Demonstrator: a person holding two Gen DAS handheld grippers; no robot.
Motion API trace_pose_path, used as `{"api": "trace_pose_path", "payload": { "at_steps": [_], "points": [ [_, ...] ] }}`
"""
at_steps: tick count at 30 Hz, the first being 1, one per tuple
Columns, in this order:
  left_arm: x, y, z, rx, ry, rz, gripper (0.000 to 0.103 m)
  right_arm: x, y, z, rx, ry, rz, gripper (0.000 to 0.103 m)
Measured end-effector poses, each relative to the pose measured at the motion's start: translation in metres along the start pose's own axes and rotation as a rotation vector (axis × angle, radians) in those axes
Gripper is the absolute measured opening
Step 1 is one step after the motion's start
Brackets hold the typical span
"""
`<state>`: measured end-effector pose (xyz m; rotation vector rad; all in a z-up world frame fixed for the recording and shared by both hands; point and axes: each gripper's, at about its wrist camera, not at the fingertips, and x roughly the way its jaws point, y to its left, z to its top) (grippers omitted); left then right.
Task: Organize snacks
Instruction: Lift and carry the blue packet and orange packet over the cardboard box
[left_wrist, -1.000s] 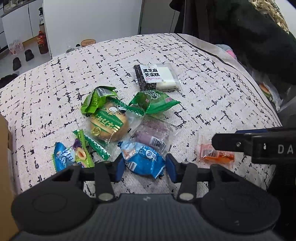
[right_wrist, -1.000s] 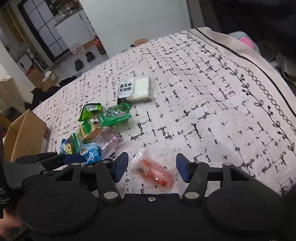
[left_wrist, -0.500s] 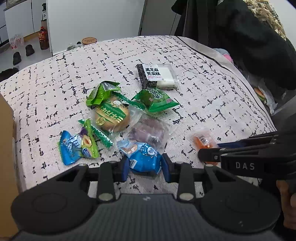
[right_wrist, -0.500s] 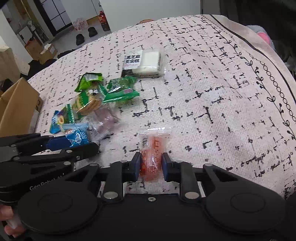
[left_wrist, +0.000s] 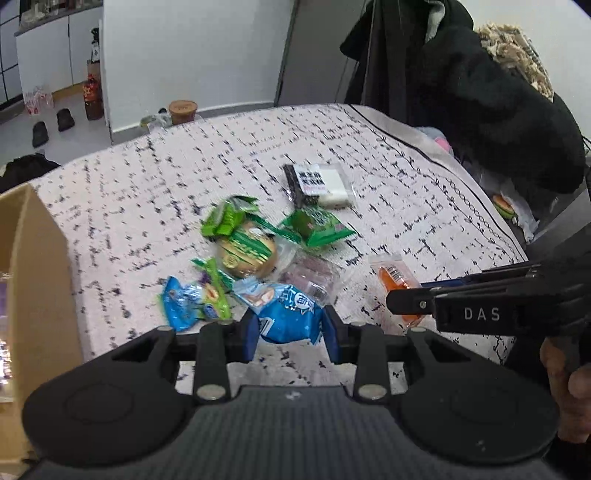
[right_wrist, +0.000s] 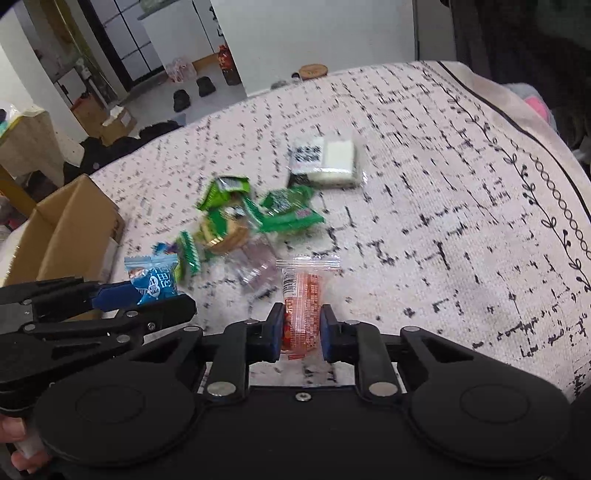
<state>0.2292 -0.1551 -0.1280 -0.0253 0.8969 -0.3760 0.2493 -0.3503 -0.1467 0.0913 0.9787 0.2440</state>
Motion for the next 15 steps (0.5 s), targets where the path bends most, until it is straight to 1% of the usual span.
{"api": "trace_pose_path", "payload": {
  "at_steps": [5, 11, 15],
  "points": [
    [-0.021, 0.011, 0.002, -0.014, -0.035, 0.024, 0.034, -0.01, 0.018, 0.007, -0.016, -0.039, 0.032, 0.02],
    [-0.056, 0.024, 0.004, -0.02, -0.09, 0.056, 0.034, -0.02, 0.043, 0.014, -0.043, -0.082, 0.071, 0.02],
    [-0.074, 0.035, 0.005, -0.048, -0.121, 0.075, 0.034, -0.023, 0.057, 0.016, -0.054, -0.097, 0.091, 0.02]
  ]
}}
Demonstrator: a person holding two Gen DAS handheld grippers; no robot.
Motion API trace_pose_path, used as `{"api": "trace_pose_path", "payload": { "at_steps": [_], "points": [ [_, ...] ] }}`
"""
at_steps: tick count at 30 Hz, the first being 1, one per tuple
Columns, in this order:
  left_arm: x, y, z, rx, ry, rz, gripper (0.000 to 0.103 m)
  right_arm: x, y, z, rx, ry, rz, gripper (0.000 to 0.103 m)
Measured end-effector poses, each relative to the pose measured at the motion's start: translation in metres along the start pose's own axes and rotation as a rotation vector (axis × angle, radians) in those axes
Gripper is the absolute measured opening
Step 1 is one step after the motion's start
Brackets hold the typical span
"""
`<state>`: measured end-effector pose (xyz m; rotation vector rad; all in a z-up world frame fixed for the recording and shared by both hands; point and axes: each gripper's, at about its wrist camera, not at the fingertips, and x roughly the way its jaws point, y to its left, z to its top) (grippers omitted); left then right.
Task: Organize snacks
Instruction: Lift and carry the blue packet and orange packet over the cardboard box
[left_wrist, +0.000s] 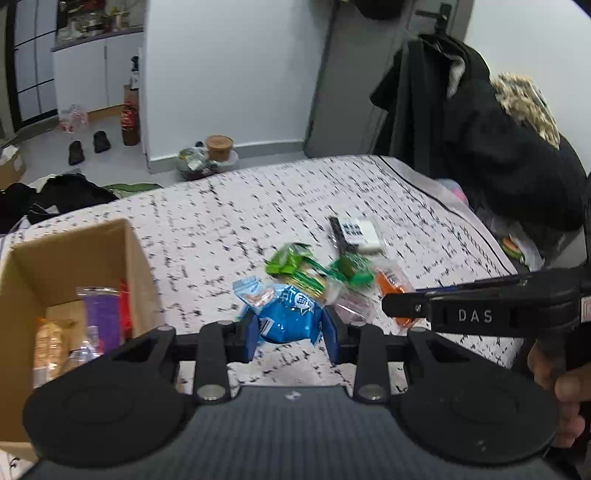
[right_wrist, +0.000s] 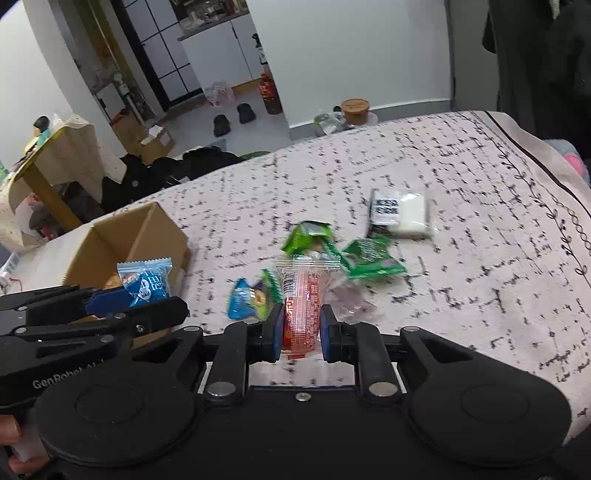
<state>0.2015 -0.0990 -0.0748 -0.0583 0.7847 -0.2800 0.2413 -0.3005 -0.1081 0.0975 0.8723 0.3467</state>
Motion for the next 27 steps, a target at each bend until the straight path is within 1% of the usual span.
{"api": "trace_pose_path", "payload": {
  "at_steps": [9, 16, 27],
  "points": [
    [-0.04, 0.028, 0.004, -0.068, -0.074, 0.054, 0.034, -0.008, 0.03, 0.008, -0.03, -0.05, 0.032, 0.02],
    [-0.07, 0.052, 0.002, -0.102, -0.112, 0.099, 0.034, -0.012, 0.053, 0.013, -0.042, -0.079, 0.065, 0.02],
    [-0.097, 0.104, -0.003, -0.188, -0.163, 0.153, 0.034, -0.008, 0.095, 0.023, -0.087, -0.094, 0.098, 0.02]
  ]
}}
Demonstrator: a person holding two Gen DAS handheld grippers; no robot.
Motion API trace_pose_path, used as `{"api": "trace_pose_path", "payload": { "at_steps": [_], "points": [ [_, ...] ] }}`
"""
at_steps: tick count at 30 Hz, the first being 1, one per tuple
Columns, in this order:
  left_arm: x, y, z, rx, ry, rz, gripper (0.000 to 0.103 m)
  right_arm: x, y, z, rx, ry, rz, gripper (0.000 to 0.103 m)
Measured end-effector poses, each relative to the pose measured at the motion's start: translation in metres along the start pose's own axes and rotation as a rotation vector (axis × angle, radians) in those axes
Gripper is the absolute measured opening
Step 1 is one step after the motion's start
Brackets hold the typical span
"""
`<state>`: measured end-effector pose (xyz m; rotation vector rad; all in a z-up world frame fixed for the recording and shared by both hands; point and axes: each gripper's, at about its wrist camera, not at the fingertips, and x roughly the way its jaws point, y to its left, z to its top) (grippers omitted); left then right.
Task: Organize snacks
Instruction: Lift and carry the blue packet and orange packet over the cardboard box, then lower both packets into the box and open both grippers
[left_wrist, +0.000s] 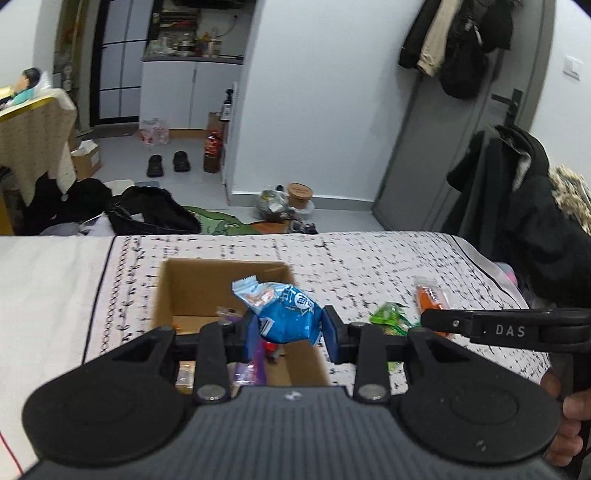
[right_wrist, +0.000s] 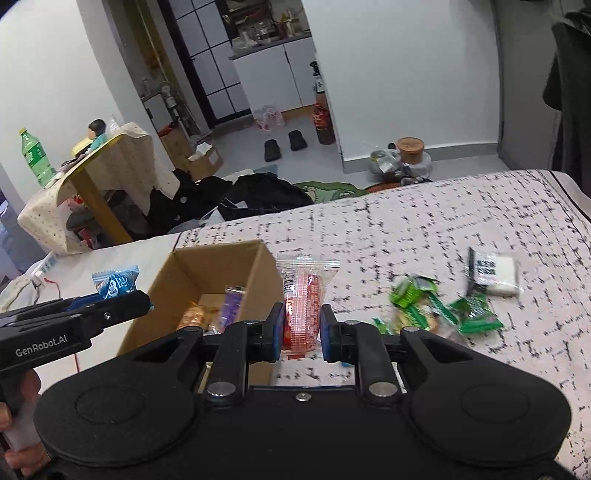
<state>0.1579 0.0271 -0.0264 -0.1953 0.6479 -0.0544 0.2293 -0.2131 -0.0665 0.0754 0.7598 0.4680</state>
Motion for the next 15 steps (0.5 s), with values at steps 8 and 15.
{"api": "trace_pose_path", "payload": {
  "at_steps": [8, 15],
  "points": [
    [0.004, 0.037, -0.008, -0.064, 0.001, 0.044, 0.034, 0.014, 0.03, 0.01, -0.022, 0.011, 0.041, 0.02],
    [0.014, 0.055, -0.019, -0.112, 0.016, 0.061, 0.035, 0.033, 0.058, 0.019, -0.051, 0.035, 0.071, 0.02]
  ]
}}
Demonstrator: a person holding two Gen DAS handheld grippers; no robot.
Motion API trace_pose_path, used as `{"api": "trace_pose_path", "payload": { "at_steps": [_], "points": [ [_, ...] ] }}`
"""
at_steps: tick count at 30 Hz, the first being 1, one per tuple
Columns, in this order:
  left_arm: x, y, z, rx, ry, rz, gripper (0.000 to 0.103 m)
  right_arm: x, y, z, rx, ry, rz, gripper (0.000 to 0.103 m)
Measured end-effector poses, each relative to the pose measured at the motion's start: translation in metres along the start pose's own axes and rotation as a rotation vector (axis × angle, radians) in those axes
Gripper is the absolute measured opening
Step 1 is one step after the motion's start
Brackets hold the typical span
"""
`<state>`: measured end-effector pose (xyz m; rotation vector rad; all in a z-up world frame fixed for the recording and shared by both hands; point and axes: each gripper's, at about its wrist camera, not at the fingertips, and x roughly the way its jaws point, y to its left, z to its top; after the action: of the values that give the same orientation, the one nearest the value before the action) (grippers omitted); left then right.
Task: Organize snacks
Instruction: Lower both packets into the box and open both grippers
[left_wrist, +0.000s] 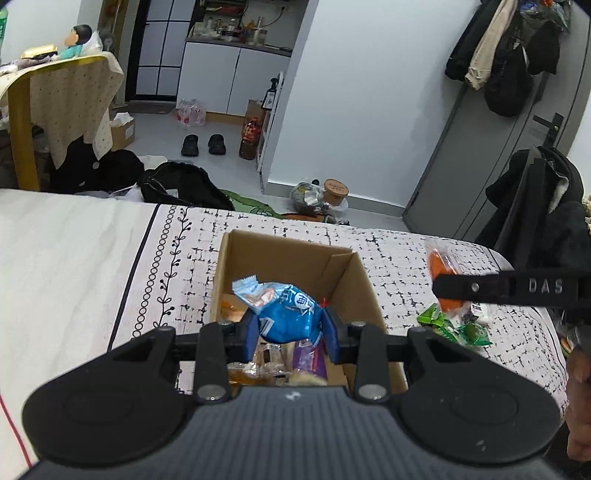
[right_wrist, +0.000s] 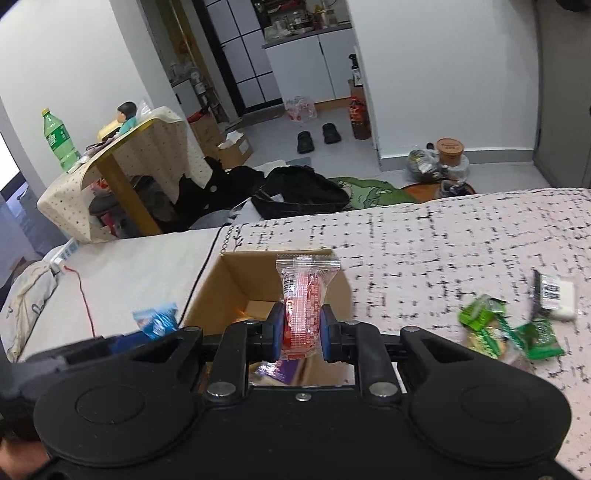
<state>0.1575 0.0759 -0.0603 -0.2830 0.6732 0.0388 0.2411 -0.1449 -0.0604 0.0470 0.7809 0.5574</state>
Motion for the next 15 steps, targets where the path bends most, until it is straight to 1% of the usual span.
{"api": "trace_pose_path", "payload": {
  "at_steps": [5, 8, 9, 10, 12, 15],
  "points": [
    [0.009, 0.003, -0.003, -0.019, 0.022, -0.009, 0.036, 0.014, 0.011, 0.005, -0.003, 0.02, 0.011, 0.02],
    [0.01, 0.002, -0.004, -0.026, 0.016, 0.011, 0.04, 0.019, 0.013, 0.005, 0.01, 0.034, 0.01, 0.02],
    [0.009, 0.002, -0.004, -0.031, 0.01, 0.012, 0.043, 0.021, 0.014, 0.005, 0.013, 0.037, 0.009, 0.02],
    [0.007, 0.003, -0.004, -0.039, 0.001, 0.011, 0.049, 0.022, 0.014, 0.005, 0.016, 0.041, 0.007, 0.02],
    [0.003, 0.004, -0.003, -0.049, -0.015, 0.019, 0.058, 0.026, 0.014, 0.004, 0.025, 0.052, 0.005, 0.021],
    [0.0, 0.003, -0.002, -0.046, -0.027, 0.027, 0.06, 0.03, 0.01, 0.004, 0.048, 0.063, 0.01, 0.024]
  ]
}}
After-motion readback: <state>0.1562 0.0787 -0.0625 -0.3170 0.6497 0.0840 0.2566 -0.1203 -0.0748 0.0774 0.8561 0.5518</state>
